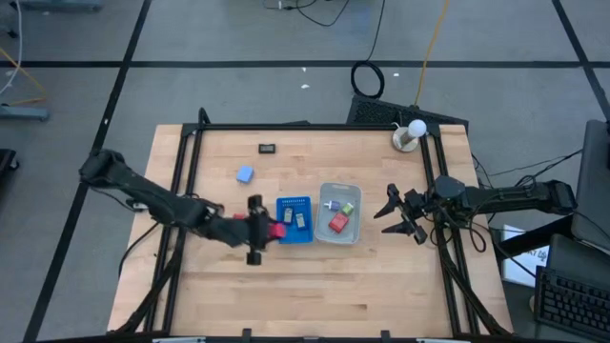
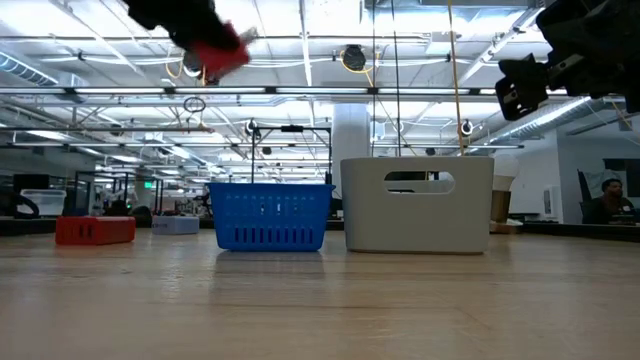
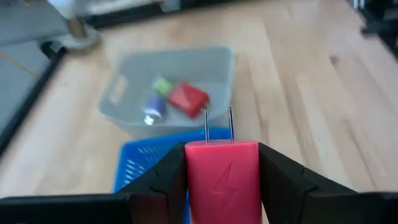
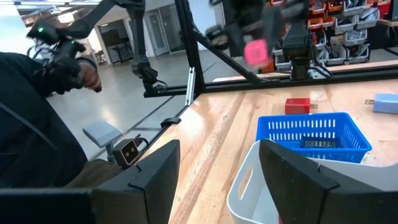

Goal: Pick & Place Office items
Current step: Put the pink charger adapter into the gray bin

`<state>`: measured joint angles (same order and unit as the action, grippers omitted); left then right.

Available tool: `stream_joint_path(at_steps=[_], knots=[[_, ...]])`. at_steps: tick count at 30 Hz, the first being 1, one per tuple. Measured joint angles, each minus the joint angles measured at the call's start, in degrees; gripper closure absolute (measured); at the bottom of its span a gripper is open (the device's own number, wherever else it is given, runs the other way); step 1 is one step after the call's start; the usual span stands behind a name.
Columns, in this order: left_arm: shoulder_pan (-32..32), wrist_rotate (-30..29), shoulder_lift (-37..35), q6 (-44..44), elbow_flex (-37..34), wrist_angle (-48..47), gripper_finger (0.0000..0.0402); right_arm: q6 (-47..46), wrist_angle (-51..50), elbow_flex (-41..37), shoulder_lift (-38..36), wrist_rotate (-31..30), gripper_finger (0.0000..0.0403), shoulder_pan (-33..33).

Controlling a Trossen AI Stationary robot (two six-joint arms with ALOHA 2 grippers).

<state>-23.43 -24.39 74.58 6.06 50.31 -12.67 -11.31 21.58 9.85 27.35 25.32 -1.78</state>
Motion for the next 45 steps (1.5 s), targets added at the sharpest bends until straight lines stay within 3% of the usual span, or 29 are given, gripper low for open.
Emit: stream_joint_path(at_steps=[3,5,11,15,19,23,26,29,35,45], knots=[[1.90,-0.76,-5.77,-2.06,-4.66,2.87,0.0247,0.00,-0.02,0.00,0.38,0.00,0.0190,0.02],[3.57,-1.28,-8.91,-4.11,-9.15,9.69,0.0247,0.00,0.06,0.00,0.66,-0.02,0.0190,0.02],[9.17,-1.30,-15.29,-12.09,-25.73,41.18,0.0244,0.00,1.11,0.00,1.19,-0.53,0.0190,0.02],[12.82,-1.18,-15.42,-18.61,-32.36,57.79,0.0246,0.01,4.66,0.00,3.32,-7.63,0.0190,0.02],[15.53,-1.17,-13.69,-24.67,-31.93,56.00,0.0247,-0.34,12.97,0.00,9.57,-13.12,0.0190,0.02],[17.29,0.63,-9.52,-27.86,-29.33,57.10,0.0246,-1.08,26.24,0.00,18.21,-13.72,0.0190,0.02],[18.88,7.29,-5.94,-27.89,-27.99,62.60,0.0240,1.18,35.01,0.00,25.15,-15.36,0.0190,0.04],[20.11,14.63,-1.77,-27.23,-27.72,72.77,0.0246,3.09,41.98,0.13,31.63,-20.89,0.0190,0.02],[21.95,24.55,6.22,-20.76,-27.70,89.47,0.0247,4.93,42.97,6.98,42.75,-23.90,0.0190,0.04],[21.35,25.75,16.70,-14.89,-23.09,95.40,0.0241,10.71,39.64,23.15,57.11,-23.53,0.0189,0.85]])
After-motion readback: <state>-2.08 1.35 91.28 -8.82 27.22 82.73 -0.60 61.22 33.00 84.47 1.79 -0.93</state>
